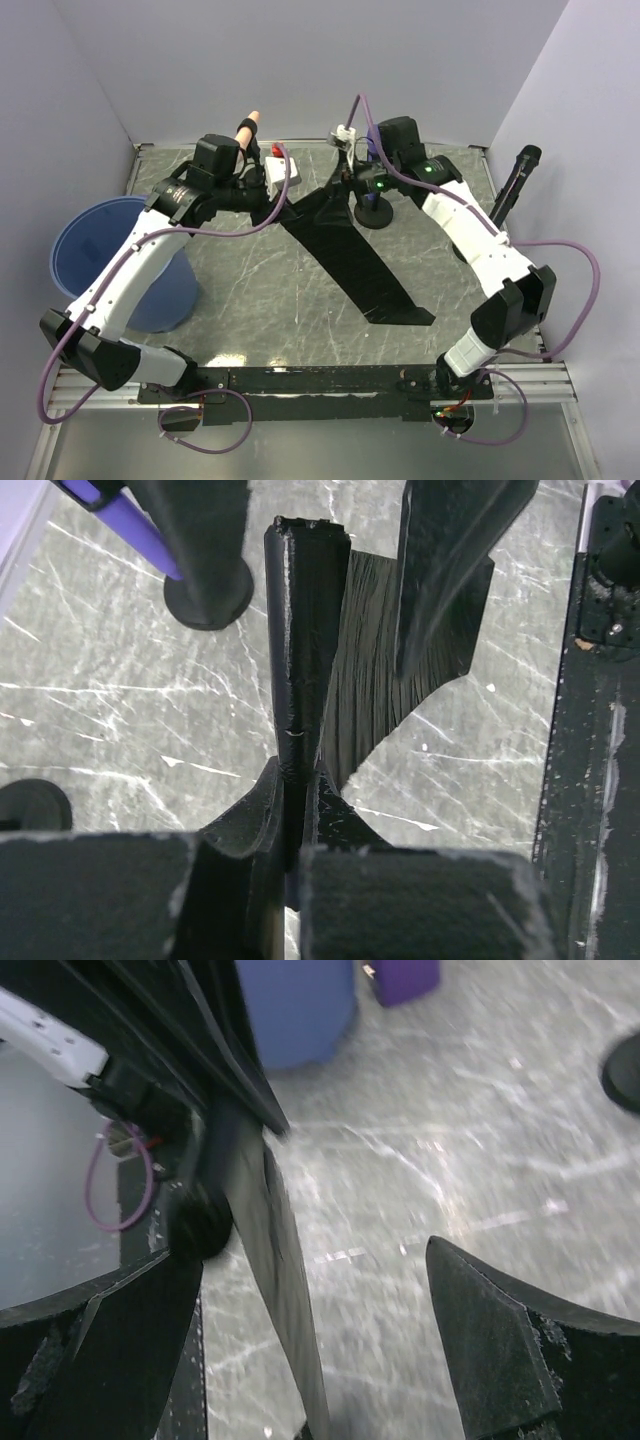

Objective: Put the trash bags into the trash bin
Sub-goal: Tear the trash bag at the center of the board.

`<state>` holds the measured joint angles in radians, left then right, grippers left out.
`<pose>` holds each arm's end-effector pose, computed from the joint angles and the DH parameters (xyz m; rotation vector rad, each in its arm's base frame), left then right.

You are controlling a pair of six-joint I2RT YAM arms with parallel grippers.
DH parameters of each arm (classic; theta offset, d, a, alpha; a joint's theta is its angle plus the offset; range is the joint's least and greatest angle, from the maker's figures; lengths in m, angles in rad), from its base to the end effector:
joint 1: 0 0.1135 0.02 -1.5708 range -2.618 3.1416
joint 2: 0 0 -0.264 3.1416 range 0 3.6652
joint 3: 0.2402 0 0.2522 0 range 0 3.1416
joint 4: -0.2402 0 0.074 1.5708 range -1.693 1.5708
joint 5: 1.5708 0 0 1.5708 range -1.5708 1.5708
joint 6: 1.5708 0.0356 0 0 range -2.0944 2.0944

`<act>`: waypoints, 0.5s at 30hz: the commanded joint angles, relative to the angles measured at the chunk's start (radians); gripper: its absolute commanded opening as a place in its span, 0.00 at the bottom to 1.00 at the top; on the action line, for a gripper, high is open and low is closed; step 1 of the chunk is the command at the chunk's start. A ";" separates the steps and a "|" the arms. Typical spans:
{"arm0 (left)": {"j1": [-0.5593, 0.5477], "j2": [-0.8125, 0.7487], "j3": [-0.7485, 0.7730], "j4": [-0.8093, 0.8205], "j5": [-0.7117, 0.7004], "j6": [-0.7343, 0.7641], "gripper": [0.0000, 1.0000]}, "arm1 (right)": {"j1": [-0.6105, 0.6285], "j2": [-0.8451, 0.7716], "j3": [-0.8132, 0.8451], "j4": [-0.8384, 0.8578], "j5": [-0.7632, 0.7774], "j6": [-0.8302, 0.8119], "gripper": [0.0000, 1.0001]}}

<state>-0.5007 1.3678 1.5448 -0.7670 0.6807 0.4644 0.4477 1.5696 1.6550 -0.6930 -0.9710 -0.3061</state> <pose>0.2365 -0.1549 0.4177 1.3052 1.6494 -0.7518 0.2901 0.1719 0.4045 -1.2502 1.6584 1.1278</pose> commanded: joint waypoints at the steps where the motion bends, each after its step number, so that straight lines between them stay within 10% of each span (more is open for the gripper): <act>1: 0.005 -0.027 0.040 0.017 0.013 -0.052 0.01 | 0.017 0.061 0.088 0.078 -0.115 0.048 0.99; 15: 0.010 -0.039 0.020 0.113 0.025 -0.190 0.01 | 0.031 0.110 0.031 0.293 -0.288 0.280 0.59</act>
<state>-0.4942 1.3582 1.5448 -0.7013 0.6758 0.3115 0.4717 1.6714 1.6924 -0.5110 -1.1736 -0.1085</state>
